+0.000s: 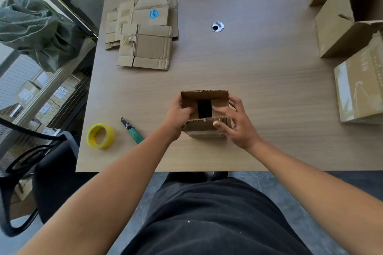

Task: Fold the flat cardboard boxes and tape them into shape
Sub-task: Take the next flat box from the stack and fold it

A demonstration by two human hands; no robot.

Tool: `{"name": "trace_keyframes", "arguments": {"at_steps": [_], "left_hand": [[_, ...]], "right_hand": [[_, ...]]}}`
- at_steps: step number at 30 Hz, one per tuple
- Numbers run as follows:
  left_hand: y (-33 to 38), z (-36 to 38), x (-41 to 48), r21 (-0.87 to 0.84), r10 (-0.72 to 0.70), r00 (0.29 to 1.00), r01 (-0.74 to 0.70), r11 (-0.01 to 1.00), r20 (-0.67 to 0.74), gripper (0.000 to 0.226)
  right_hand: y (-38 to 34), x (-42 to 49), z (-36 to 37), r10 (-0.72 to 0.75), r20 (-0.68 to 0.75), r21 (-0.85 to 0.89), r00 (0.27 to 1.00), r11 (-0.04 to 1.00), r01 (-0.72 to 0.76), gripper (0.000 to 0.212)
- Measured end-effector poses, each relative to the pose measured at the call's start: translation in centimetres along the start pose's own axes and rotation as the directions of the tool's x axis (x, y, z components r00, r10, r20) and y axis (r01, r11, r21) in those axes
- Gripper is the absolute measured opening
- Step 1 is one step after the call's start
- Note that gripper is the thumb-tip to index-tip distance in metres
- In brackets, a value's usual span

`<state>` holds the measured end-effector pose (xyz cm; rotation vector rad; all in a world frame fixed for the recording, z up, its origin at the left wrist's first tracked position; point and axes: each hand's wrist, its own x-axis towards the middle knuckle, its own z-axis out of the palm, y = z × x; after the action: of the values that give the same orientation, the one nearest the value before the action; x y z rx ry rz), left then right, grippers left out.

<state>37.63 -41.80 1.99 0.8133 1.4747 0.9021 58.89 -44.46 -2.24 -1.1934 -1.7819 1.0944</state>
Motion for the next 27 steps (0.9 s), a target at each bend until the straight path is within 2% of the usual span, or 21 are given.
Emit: {"name": "trace_keyframes", "arguments": {"at_steps": [3, 5, 8, 11, 14, 16, 18, 21, 23, 25, 27], "left_hand": [[-1.2, -0.4, -1.8, -0.211, -0.115, 0.992, 0.124, 0.970, 0.054, 0.020], [-2.0, -0.6, -2.7, -0.256, -0.075, 0.996, 0.087, 0.963, 0.057, 0.029], [-2.2, -0.3, -3.6, -0.189, 0.115, 0.993, -0.106, 0.976, 0.034, 0.045], [-1.7, -0.9, -4.0, -0.151, 0.194, 0.979, -0.182, 0.972, 0.067, 0.024], [-1.5, -1.2, -4.1, -0.020, 0.166, 0.982, -0.165, 0.986, 0.092, 0.026], [-1.8, -0.8, -4.2, 0.127, 0.174, 0.984, -0.177, 0.976, 0.031, 0.020], [-2.6, -0.6, -4.2, 0.158, 0.182, 0.983, -0.184, 0.970, 0.022, 0.016], [-3.4, -0.4, -4.5, -0.109, -0.057, 0.998, 0.058, 0.992, 0.011, 0.059], [-4.0, -0.4, -4.7, -0.151, -0.214, 0.976, 0.216, 0.965, 0.029, 0.079], [-4.5, -0.2, -5.1, -0.180, -0.313, 0.945, 0.325, 0.929, 0.092, 0.081], [-4.5, 0.0, -5.3, -0.231, -0.336, 0.933, 0.358, 0.905, 0.127, 0.080]], "right_hand": [[0.4, 0.0, 0.9, 0.015, -0.079, 0.028, 0.997, 1.000, -0.013, 0.043], [0.4, -0.6, 1.6, -0.007, -0.121, 0.063, 0.993, 0.998, 0.015, 0.039], [-0.2, -1.4, 2.1, 0.053, -0.154, 0.218, 0.987, 0.976, -0.019, 0.057], [-0.6, -0.7, 1.0, 0.104, -0.148, 0.238, 0.984, 0.969, -0.067, 0.064], [-0.8, 0.1, -0.2, 0.091, -0.078, 0.115, 0.993, 0.990, -0.082, 0.056], [-0.8, -0.2, 0.1, 0.085, -0.052, 0.136, 0.995, 0.988, -0.077, 0.043], [-1.1, -0.5, 0.7, 0.142, -0.107, 0.213, 0.984, 0.970, -0.117, 0.021], [-1.8, -1.0, 1.6, 0.306, -0.134, 0.376, 0.943, 0.896, -0.237, 0.040], [-2.3, -1.5, 1.9, 0.451, -0.099, 0.425, 0.887, 0.825, -0.372, 0.057], [-2.3, -1.9, 1.9, 0.523, 0.011, 0.455, 0.852, 0.756, -0.470, 0.065], [-1.9, -2.1, 1.6, 0.518, 0.131, 0.489, 0.845, 0.708, -0.510, 0.070]]}}
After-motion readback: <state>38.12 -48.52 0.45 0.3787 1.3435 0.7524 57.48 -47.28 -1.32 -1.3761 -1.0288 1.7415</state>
